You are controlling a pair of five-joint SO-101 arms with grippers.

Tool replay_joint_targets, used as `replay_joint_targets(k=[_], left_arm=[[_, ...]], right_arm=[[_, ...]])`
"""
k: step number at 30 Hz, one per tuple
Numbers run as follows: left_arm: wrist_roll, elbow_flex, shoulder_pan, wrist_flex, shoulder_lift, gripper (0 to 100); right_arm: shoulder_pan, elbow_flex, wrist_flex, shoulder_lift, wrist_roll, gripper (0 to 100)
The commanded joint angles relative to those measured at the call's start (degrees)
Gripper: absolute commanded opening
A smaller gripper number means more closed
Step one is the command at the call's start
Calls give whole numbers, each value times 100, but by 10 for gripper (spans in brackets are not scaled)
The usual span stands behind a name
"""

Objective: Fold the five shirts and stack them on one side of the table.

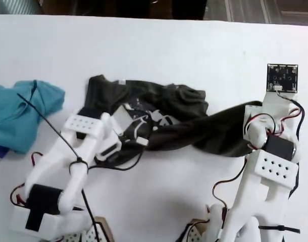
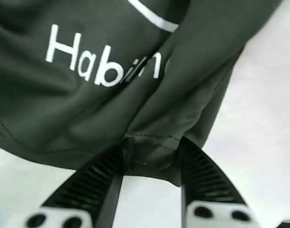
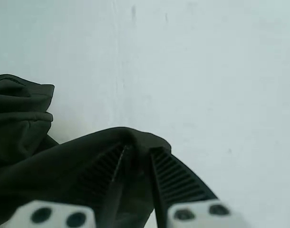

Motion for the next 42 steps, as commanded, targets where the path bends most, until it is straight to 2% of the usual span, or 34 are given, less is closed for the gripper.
replay_joint_targets(k=[1,2,5,6,10,15,20,24,28,37,42], left_arm=[[9,-22,18,-53,-18,163],[9,-22,18,-44,-18,145],[35,-22,18,-35,-18,10],[97,-22,18,-9,-18,39],[360,-163,9,62,-105,27],[387,-1121,9,1240,-519,27],[387,-2589,-9,2611,-1363,27],[387,-3591,0,3385,-1925,27],[387,-4110,-26,3763,-2374,27],[818,-4804,-26,3771,-3420,27],[818,-4848,-26,3745,-3622,27]], right_arm=[[22,-35,22,13,18,20],[22,-35,22,13,9,20],[22,-35,22,13,0,20],[22,-35,22,13,0,20],[4,-9,22,13,-9,20],[-242,-413,127,13,-18,20],[-549,-2057,1077,75,-9,20],[-734,-3182,1587,75,26,20],[-374,-3974,1763,31,26,20],[734,-5222,2202,13,-9,20],[848,-5767,2642,4,-9,20]])
